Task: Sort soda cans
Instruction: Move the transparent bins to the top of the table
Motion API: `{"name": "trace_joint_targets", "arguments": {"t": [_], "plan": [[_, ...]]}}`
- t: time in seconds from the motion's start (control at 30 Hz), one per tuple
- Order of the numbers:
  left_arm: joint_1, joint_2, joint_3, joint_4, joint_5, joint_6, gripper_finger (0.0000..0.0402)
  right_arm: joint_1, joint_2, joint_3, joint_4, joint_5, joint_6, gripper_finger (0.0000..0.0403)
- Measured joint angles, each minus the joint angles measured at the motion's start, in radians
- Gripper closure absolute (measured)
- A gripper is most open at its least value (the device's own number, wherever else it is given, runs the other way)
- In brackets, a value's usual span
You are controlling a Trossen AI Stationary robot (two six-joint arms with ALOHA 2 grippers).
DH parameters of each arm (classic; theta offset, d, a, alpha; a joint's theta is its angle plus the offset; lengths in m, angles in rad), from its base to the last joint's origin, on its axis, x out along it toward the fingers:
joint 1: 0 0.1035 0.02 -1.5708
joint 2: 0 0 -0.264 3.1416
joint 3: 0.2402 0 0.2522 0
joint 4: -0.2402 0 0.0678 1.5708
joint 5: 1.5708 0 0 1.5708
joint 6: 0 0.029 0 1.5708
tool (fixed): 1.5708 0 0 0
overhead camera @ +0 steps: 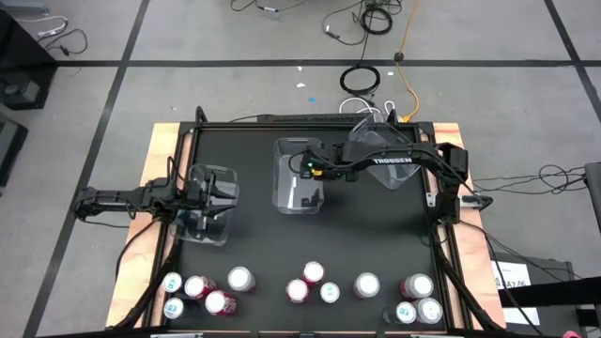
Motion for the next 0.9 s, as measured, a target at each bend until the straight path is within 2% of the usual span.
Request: {"name": "trace_joint_targets", "arguments": {"t": [0.27,0.43,0.53,0.73,0.9], "plan": [[0.0,0.0,0.0,0.0,0.0,0.0,0.0281,-0.014,-0.096,0.0,-0.021,0.0,-0.121,0.0291],[0.0,0.0,0.0,0.0,0.0,0.0,0.0281,-0.045,-0.184,0.0,-0.061,-0.035,-0.27,0.029],[0.0,0.0,0.0,0.0,0.0,0.0,0.0281,-0.075,-0.229,0.0,-0.167,-0.046,-0.369,0.029],[0.0,0.0,0.0,0.0,0.0,0.0,0.0281,-0.172,-0.258,0.0,-0.498,-0.05,-0.528,0.029],[0.0,0.0,0.0,0.0,0.0,0.0,0.0281,-0.25,-0.258,-0.015,-0.544,-0.051,-0.764,0.0291]]}}
